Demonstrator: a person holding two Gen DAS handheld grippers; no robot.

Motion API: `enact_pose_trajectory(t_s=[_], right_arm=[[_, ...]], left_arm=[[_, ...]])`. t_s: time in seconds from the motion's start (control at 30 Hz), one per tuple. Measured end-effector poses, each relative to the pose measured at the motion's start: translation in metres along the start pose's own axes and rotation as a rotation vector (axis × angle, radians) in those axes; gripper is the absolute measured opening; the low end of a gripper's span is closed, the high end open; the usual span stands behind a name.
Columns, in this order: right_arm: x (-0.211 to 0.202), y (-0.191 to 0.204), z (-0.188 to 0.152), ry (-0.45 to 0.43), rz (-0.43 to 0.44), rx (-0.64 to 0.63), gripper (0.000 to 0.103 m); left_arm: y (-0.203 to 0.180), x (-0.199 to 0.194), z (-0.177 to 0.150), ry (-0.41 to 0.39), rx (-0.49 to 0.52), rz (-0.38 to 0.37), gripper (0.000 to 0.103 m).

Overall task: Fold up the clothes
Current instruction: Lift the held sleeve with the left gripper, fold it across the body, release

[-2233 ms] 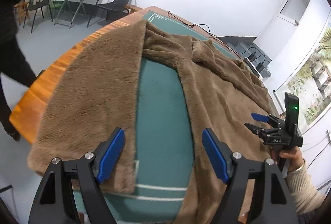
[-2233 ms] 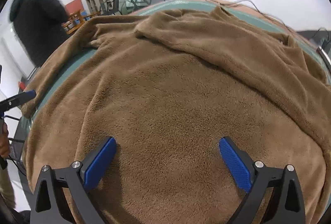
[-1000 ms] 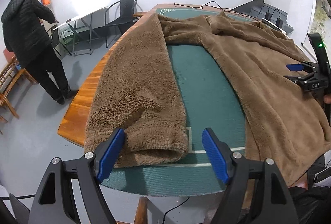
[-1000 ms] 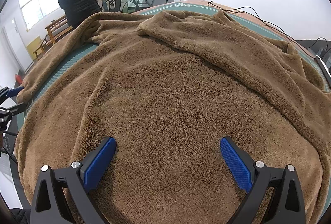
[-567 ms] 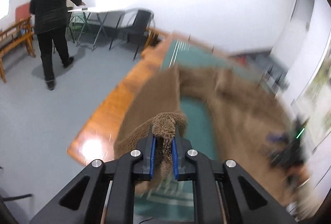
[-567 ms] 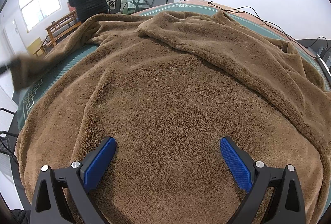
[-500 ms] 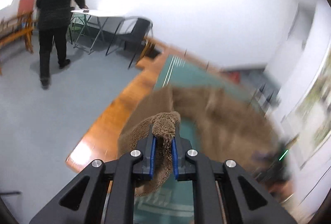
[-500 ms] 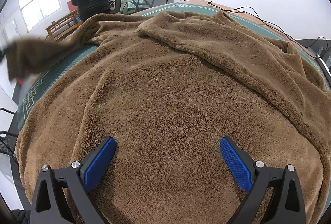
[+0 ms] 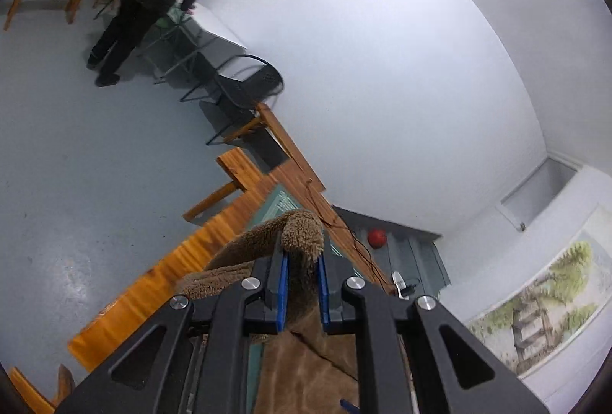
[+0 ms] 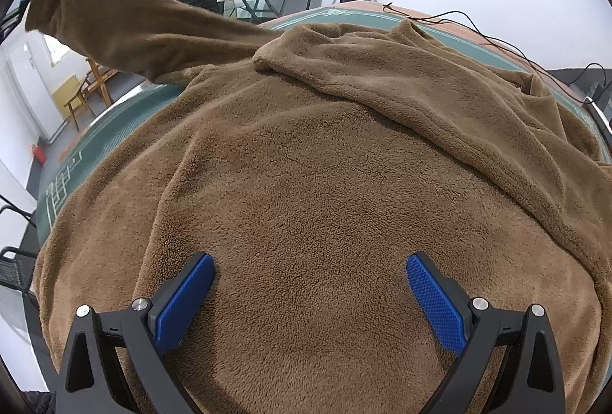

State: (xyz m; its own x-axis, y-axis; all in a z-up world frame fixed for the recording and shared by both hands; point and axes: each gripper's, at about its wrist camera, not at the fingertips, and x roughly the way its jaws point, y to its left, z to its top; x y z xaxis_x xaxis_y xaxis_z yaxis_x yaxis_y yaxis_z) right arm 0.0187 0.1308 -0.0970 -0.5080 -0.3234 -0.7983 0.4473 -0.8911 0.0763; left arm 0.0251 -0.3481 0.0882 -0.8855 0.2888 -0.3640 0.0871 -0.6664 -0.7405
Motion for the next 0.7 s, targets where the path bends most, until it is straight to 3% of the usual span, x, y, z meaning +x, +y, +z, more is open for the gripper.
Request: enact_pose_trajectory(t_s=[0.23, 0.5, 0.7], right_arm=[[-0.041, -0.034, -0.004, -0.119, 0.079, 0.157, 0.102], [-0.091, -0.072, -0.028, -0.225, 0.002, 0.221, 0.102], [-0.094, -0.115, -0.053, -0.208, -0.031, 0.345, 0.102]], left_arm=[[-0.089, 0.067, -0.038, 0.108, 0.120, -0.088, 0.014], [-0.179, 0.176, -0.105, 0.304, 0.177, -0.168, 0.014], [-0.239, 0.262, -0.171, 0.472, 0.217, -0.193, 0.015]])
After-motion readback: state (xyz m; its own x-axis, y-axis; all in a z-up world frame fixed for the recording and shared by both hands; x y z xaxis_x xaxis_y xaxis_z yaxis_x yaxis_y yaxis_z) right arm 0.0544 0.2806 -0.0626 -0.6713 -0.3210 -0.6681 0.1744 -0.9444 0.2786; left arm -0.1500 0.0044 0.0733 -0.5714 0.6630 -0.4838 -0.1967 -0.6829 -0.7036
